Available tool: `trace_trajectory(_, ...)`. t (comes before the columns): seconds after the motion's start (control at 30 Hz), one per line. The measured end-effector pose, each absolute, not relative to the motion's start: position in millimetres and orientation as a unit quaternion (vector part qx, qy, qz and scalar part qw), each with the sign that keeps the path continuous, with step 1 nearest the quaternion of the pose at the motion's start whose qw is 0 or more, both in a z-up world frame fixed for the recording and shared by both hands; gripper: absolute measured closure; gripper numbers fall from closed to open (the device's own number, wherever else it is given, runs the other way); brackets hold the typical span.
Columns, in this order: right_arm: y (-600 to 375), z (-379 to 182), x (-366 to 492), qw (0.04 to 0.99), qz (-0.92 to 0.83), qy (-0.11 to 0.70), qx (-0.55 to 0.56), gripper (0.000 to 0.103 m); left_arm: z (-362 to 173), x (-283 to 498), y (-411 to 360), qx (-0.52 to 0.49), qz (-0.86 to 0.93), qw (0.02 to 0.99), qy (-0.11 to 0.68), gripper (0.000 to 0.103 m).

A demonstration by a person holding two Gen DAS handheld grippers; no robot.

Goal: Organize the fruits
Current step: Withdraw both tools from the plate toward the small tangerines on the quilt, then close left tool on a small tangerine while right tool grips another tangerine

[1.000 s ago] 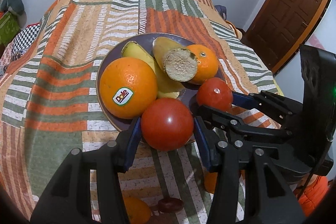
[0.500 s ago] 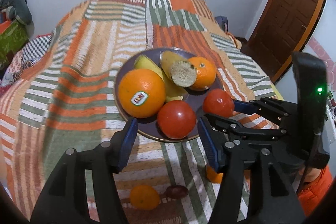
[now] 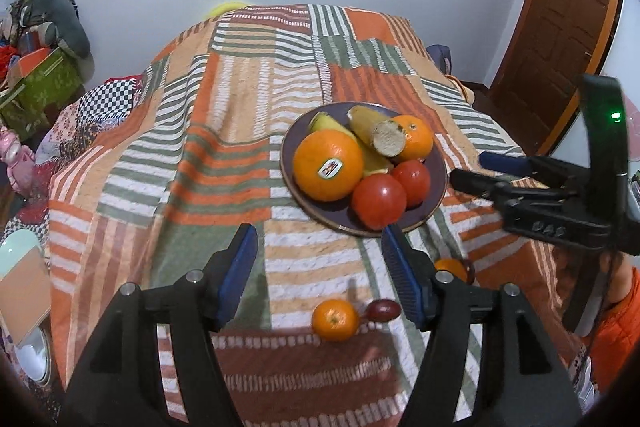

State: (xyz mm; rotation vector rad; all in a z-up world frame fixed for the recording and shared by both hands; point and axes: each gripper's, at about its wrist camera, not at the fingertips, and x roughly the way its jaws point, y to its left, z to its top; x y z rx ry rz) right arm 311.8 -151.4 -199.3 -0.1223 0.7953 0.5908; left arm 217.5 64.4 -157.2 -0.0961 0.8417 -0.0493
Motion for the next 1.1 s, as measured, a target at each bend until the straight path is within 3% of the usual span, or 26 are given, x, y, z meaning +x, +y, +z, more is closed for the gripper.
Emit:
trace_trajectory(0.27, -153.7, -189.7, 274.8, 0.876, 0.298, 0.374, -0.061, 0.042, -158.6, 194.1, 66.8, -0.034, -0.016, 0.911, 0.411, 0.039)
trace_trajectory(0.57, -140.4, -214.1, 240.1, 0.858, 0.316, 0.392, -0.097, 0.042, -184.9, 182.1, 79.3, -0.094, -0.029, 0.886, 0.454, 0.039)
trace_trajectory(0.87, -126.7, -233.1, 241.3, 0.842, 0.327, 0.411, -0.122, 0.046, -207.8, 183.2, 63.4, -0.057, -0.028, 0.882, 0.467, 0.040)
trace_trajectory(1.1, -117.1, -242.8, 243.2, 0.840, 0.323, 0.408, -0.154, 0.055, -222.0, 197.6, 57.4, -0.058, -0.044, 0.874, 0.480, 0.053)
